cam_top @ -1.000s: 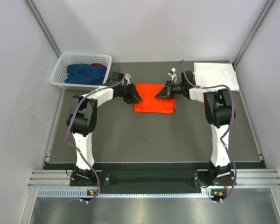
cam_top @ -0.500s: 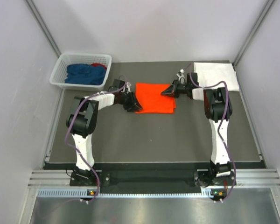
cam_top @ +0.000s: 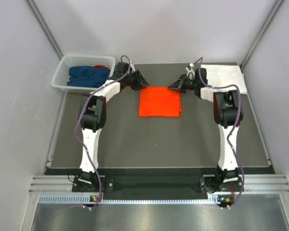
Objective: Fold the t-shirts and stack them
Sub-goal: Fold the tshirt
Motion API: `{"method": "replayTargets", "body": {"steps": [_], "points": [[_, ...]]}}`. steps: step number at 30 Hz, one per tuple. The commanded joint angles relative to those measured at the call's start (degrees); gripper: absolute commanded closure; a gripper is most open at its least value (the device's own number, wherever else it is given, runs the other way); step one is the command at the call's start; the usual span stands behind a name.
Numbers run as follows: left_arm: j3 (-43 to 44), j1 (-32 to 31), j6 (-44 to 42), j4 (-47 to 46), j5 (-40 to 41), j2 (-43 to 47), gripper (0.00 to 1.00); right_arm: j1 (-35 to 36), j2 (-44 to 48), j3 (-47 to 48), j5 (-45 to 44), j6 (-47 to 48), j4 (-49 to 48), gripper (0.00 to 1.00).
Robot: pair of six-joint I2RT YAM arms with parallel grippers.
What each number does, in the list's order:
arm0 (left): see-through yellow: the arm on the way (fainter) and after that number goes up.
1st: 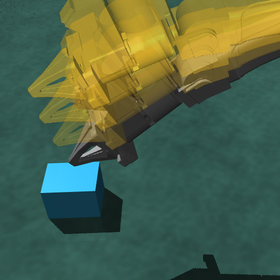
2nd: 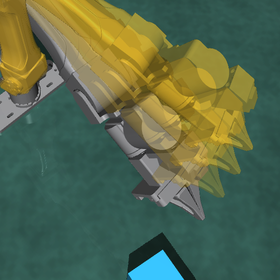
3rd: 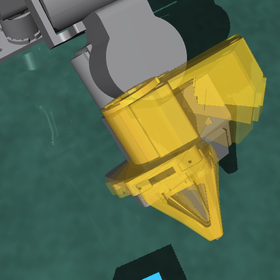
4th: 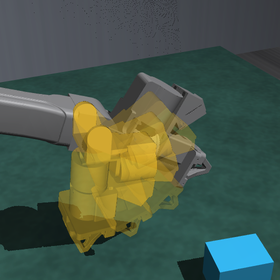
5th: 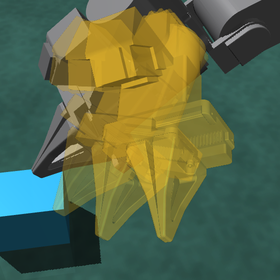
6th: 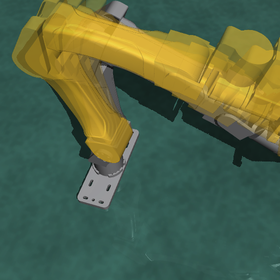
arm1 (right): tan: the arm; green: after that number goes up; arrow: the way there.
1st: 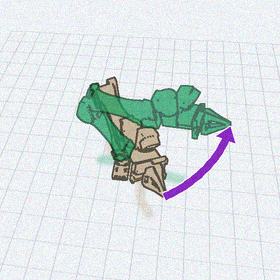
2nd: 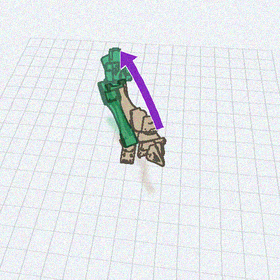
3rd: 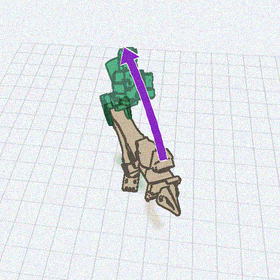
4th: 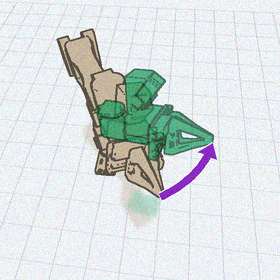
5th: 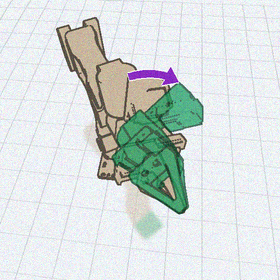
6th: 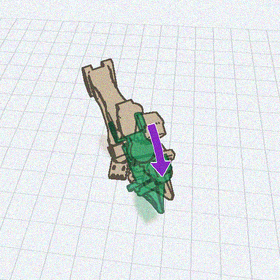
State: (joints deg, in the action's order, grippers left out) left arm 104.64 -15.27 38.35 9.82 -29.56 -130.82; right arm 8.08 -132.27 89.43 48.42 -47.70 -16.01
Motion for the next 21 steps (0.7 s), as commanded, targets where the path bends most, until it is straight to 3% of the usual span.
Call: {"method": "replayTargets", "body": {"steps": [1,7,11,15,19,21], "points": [[2.1,1.1,2.6,-4.4,-1.9,-7.7,0.60,-0.7,-3.6,2.2,-2.7,-0.2,-1.0,1.00],[7.1,2.8,3.0,-5.2,-4.1,-12.3,0.60,-2.2,-6.6,4.3,-5.4,2.4,1.9,1.00],[8.5,2.9,3.0,-3.9,-5.1,-10.1,0.60,-2.5,-6.5,6.7,-4.4,2.9,4.4,1.00],[9.7,2.9,-0.7,2.9,-4.4,-5.2,0.59,-2.7,-0.2,5.4,-3.4,4.2,6.9,1.00],[3.6,2.8,-4.5,7.5,-2.9,4.6,0.59,-1.7,8.0,-1.2,-2.9,8.7,11.2,1.00],[-5.3,2.5,-5.9,7.0,-2.4,8.5,0.59,-1.4,12.4,-4.9,-3.2,10.7,11.9,1.00]]}}
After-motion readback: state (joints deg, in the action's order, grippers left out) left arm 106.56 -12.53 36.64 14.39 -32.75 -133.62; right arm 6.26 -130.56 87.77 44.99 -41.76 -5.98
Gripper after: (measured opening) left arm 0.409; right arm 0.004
